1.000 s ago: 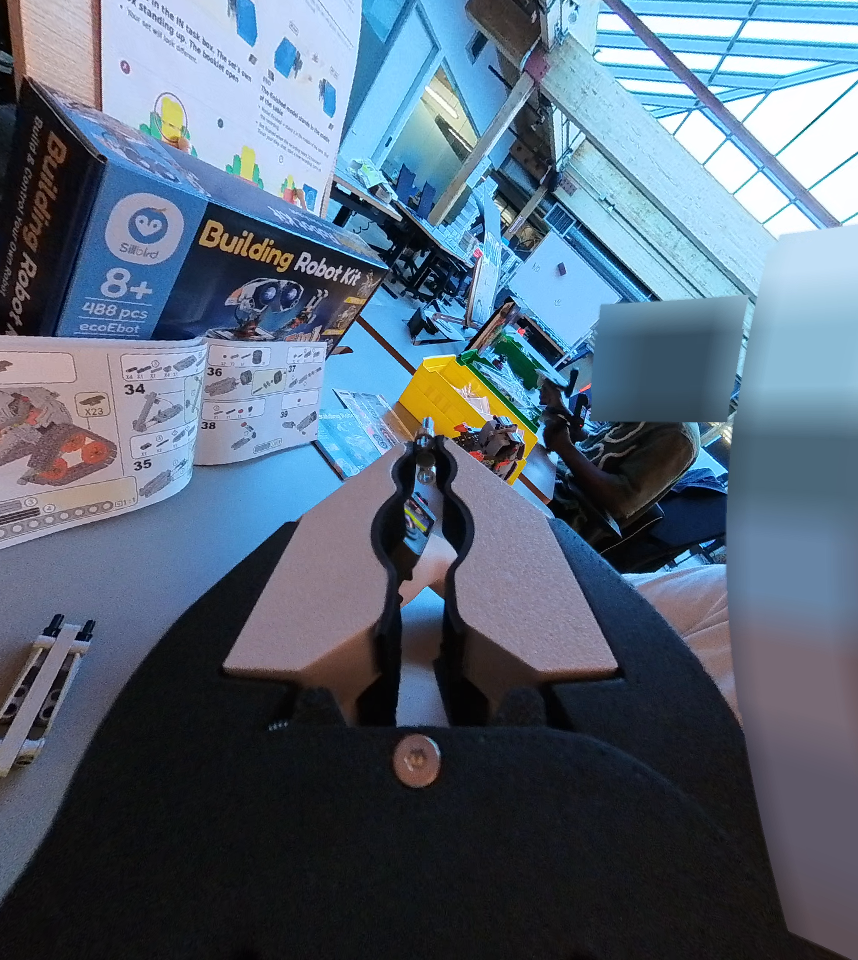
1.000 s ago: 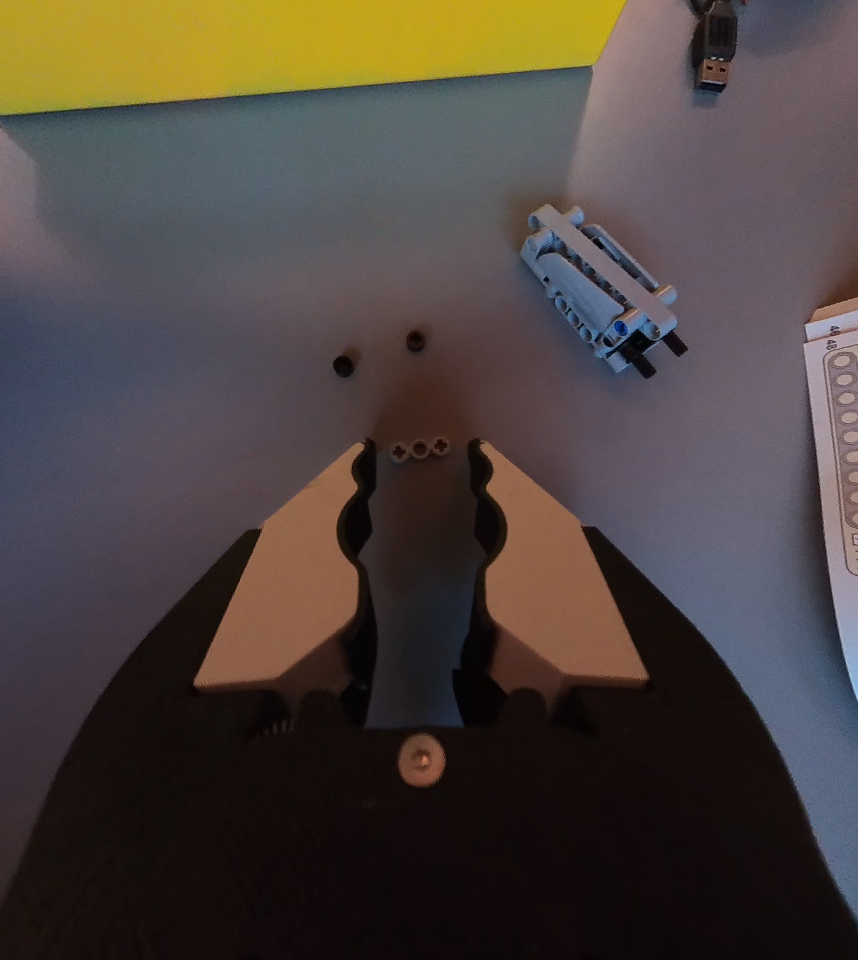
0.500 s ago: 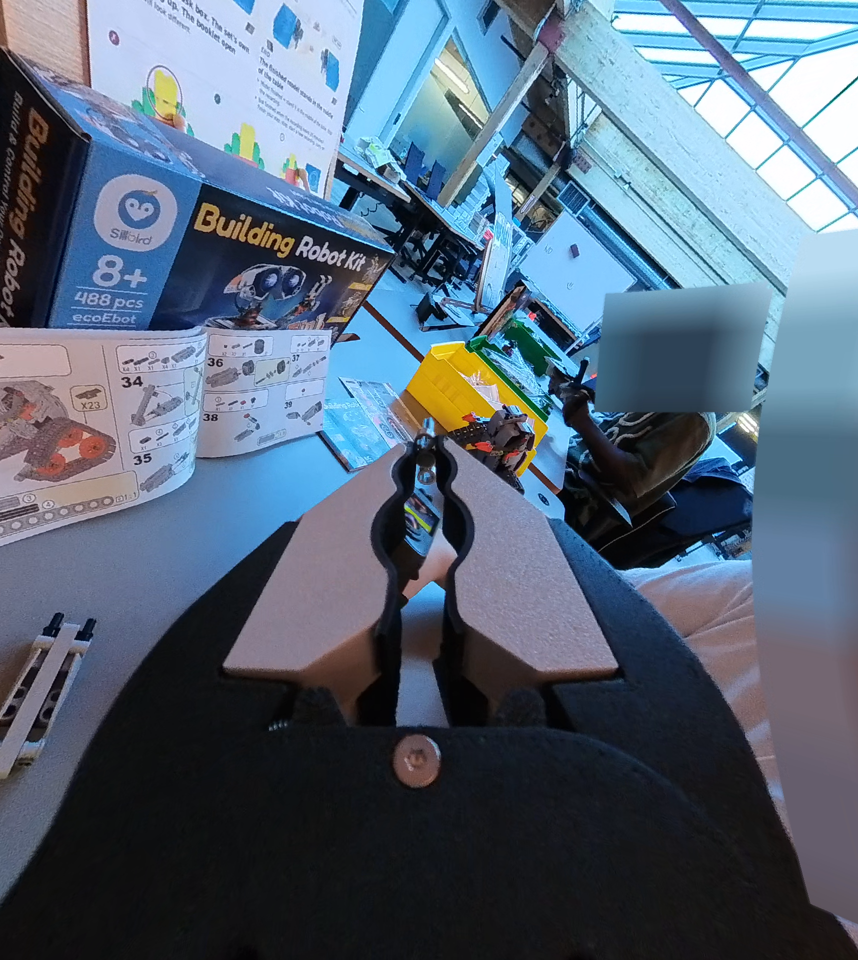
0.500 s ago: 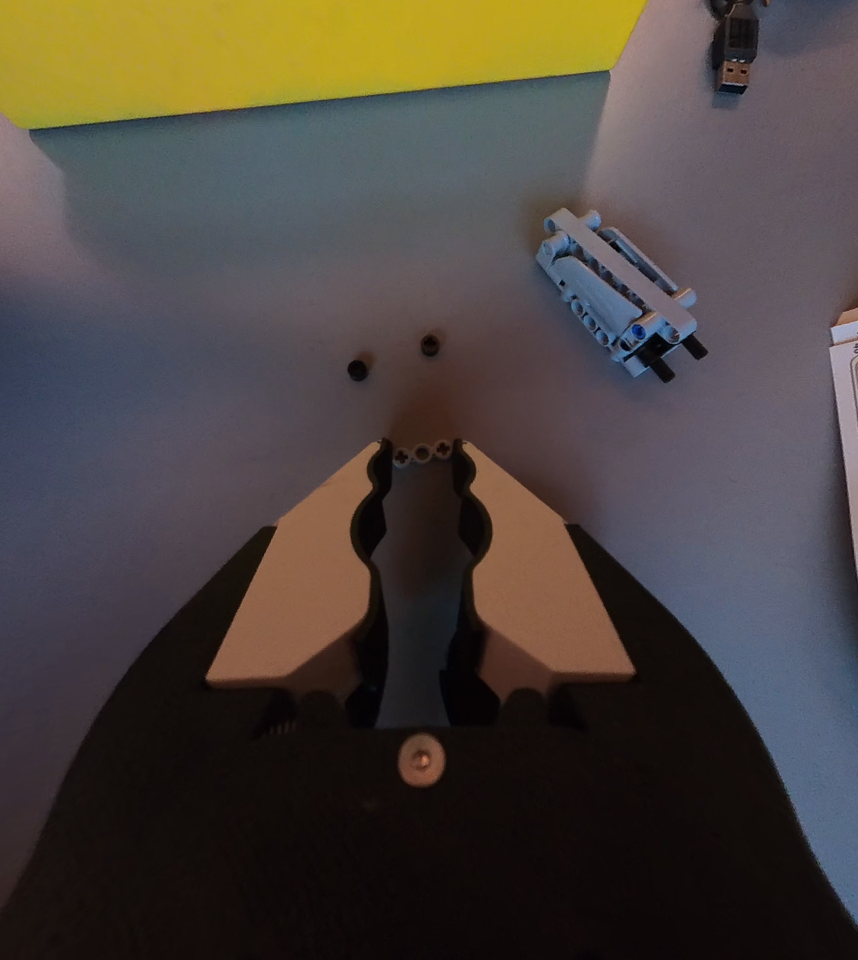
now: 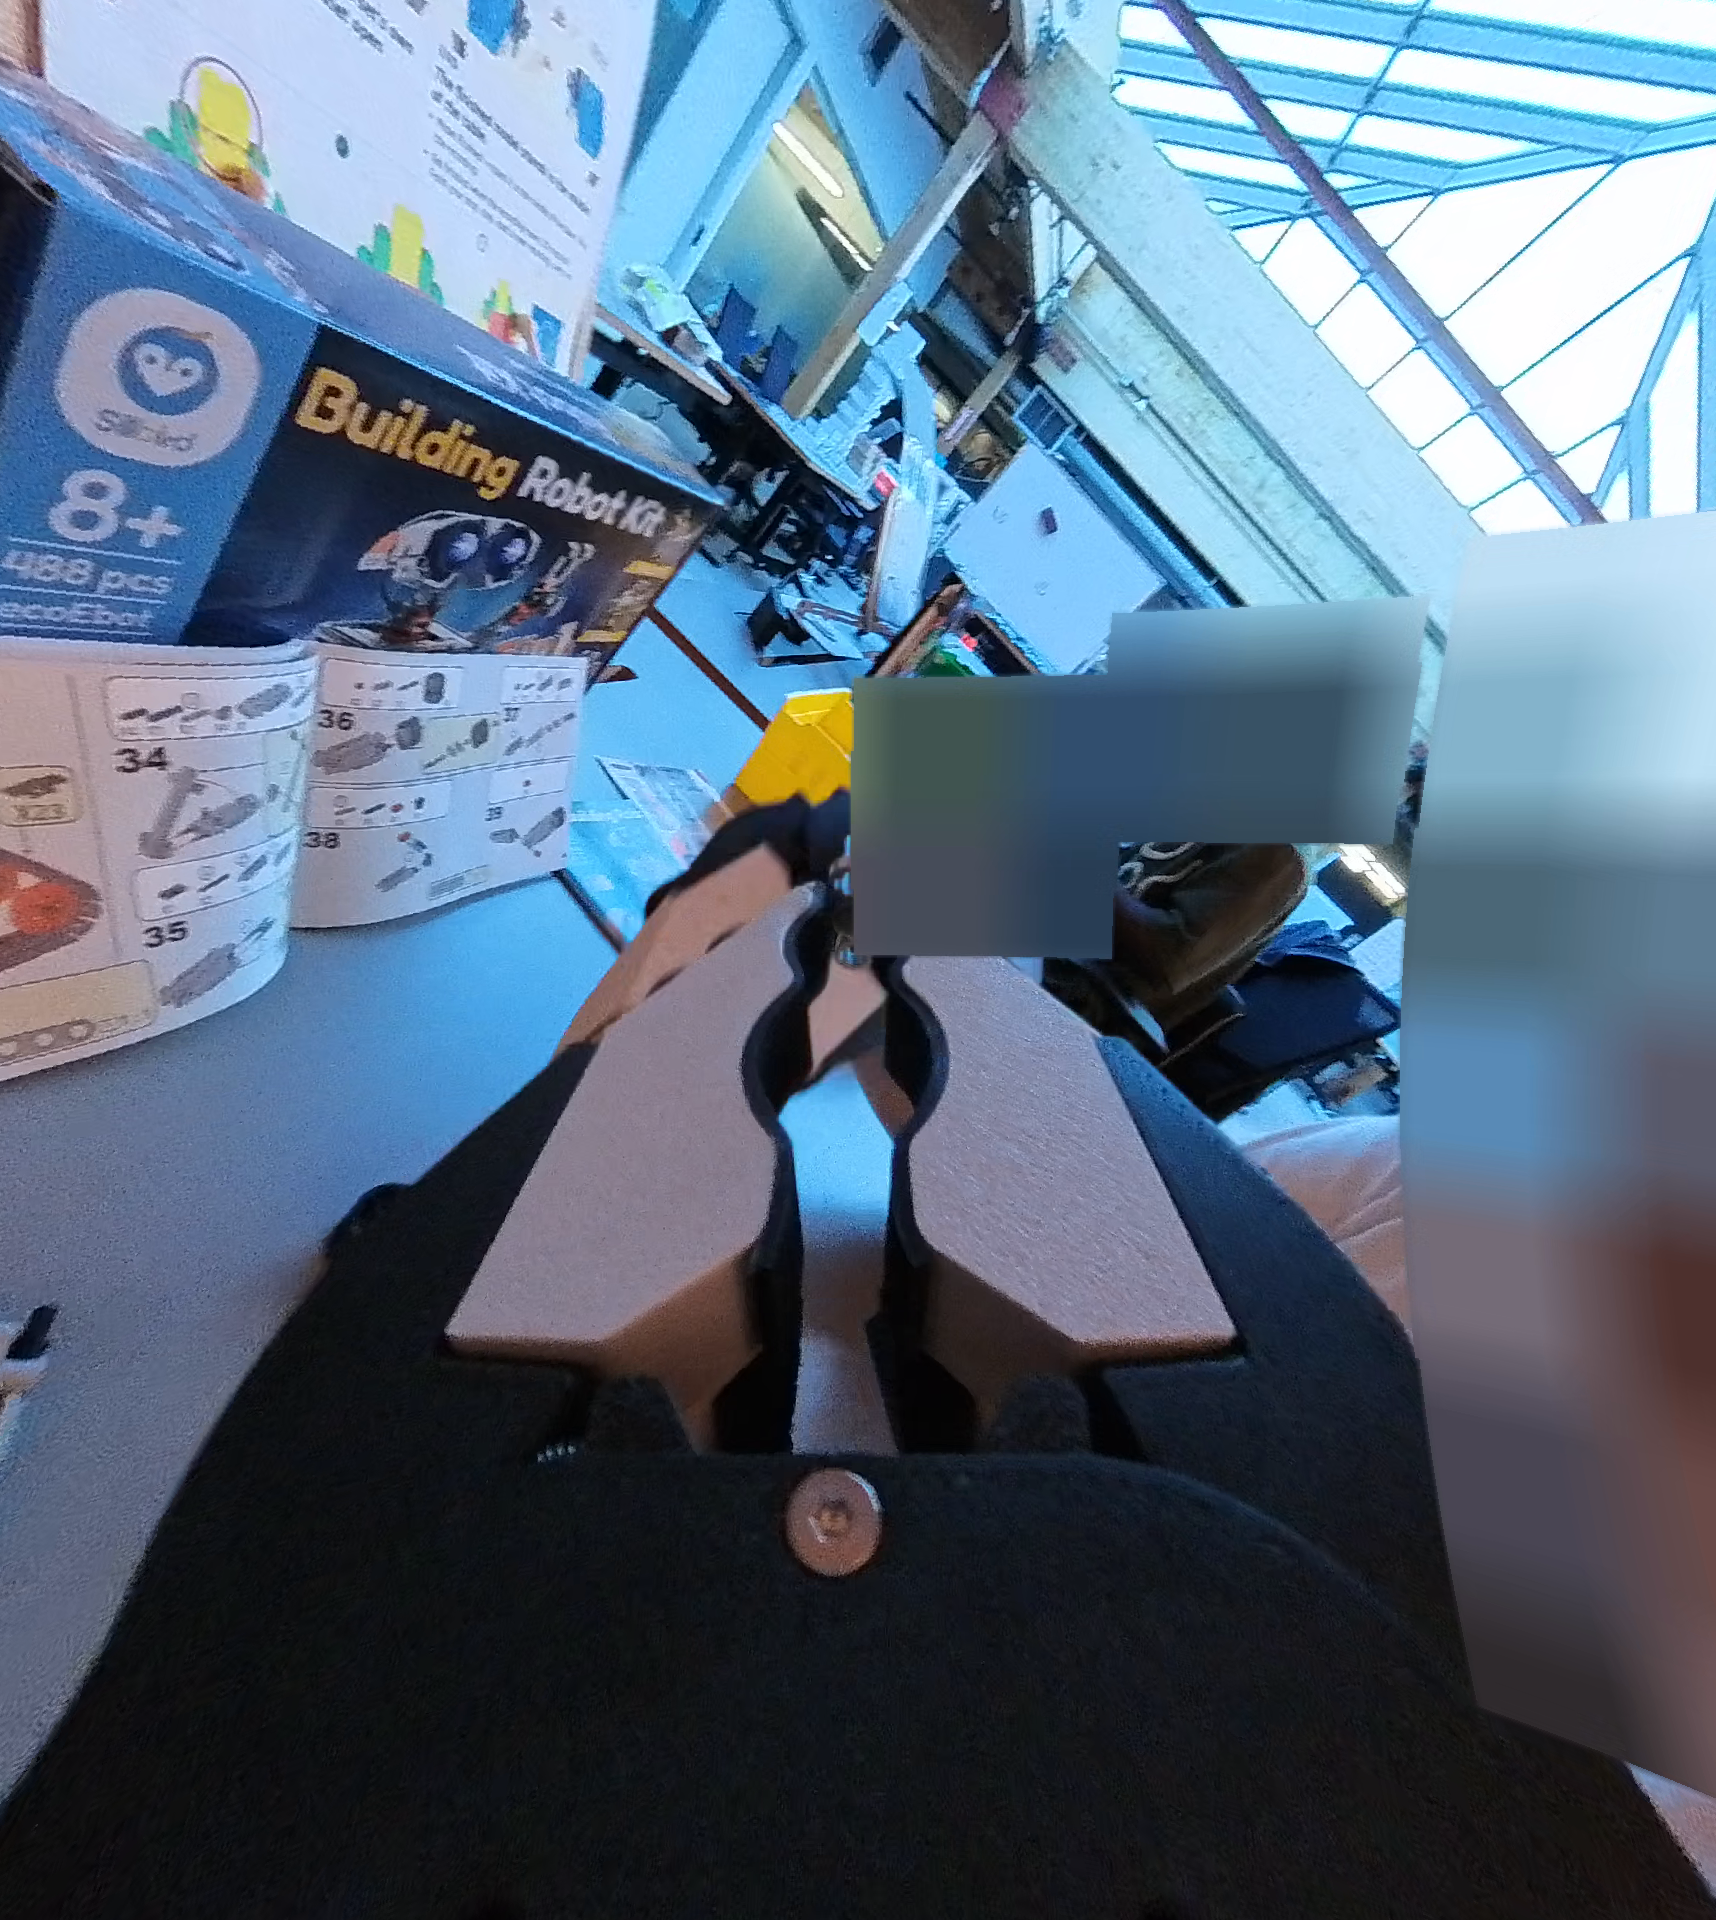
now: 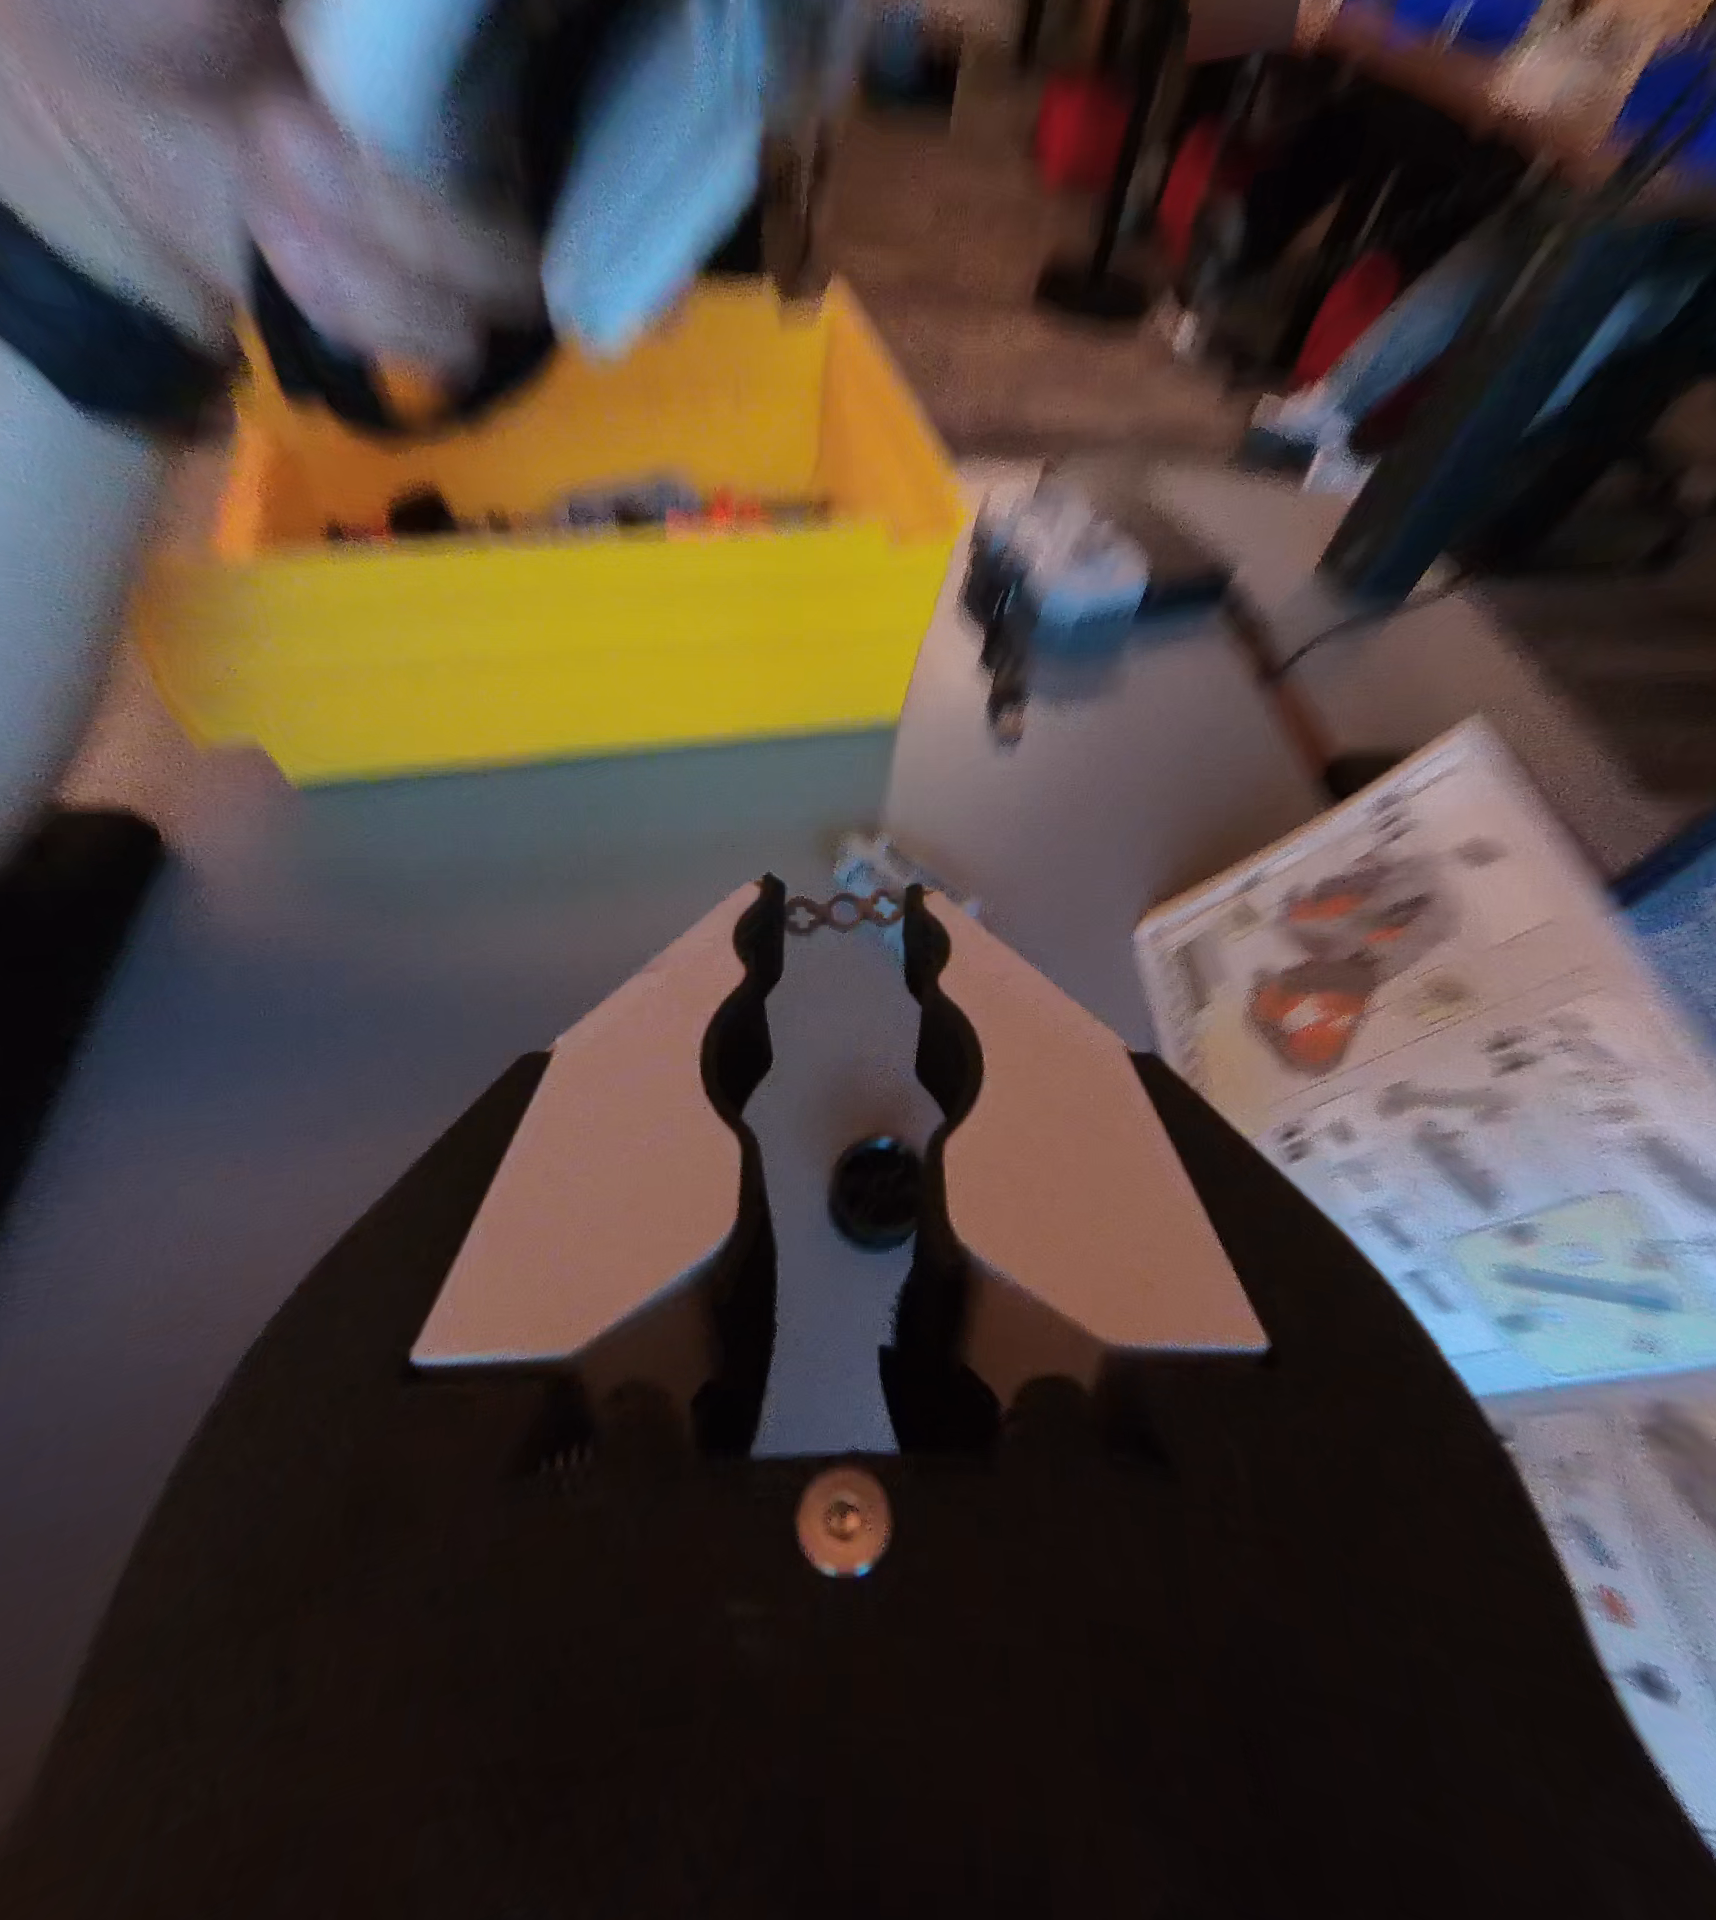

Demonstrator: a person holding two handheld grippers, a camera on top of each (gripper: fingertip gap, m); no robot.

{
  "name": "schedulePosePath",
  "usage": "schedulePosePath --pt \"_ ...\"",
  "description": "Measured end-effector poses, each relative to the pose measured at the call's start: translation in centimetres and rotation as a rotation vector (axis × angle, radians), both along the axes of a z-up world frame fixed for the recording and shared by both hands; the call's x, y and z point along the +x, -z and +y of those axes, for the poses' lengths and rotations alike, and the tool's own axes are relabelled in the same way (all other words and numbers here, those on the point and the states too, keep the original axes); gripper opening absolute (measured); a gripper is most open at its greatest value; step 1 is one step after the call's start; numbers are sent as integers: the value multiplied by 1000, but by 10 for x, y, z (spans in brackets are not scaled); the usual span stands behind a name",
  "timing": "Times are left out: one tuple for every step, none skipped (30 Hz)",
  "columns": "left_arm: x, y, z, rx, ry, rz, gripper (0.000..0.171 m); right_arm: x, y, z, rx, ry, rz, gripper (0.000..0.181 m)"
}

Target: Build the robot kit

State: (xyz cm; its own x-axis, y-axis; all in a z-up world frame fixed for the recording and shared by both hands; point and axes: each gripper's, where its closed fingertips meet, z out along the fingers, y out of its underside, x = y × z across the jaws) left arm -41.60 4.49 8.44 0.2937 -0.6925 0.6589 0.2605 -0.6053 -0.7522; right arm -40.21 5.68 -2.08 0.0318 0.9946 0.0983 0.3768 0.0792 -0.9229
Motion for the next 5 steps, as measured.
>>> schedulePosePath --pt "3 -1 0 -4 20 -19 4 10 -26 2 12 0 103 22" --pt "7 -2 -1 -7 42 -38 4 22 -51 3 25 -3 207 22" --pt "12 -3 -2 -8 69 -60 4 35 -74 2 40 -12 305 22" --pt "17 -6 -4 -7 101 -84 4 47 -94 0 58 -25 393 22" --pt "22 -8 -6 -7 133 -107 4 58 -110 -3 76 -41 467 22"
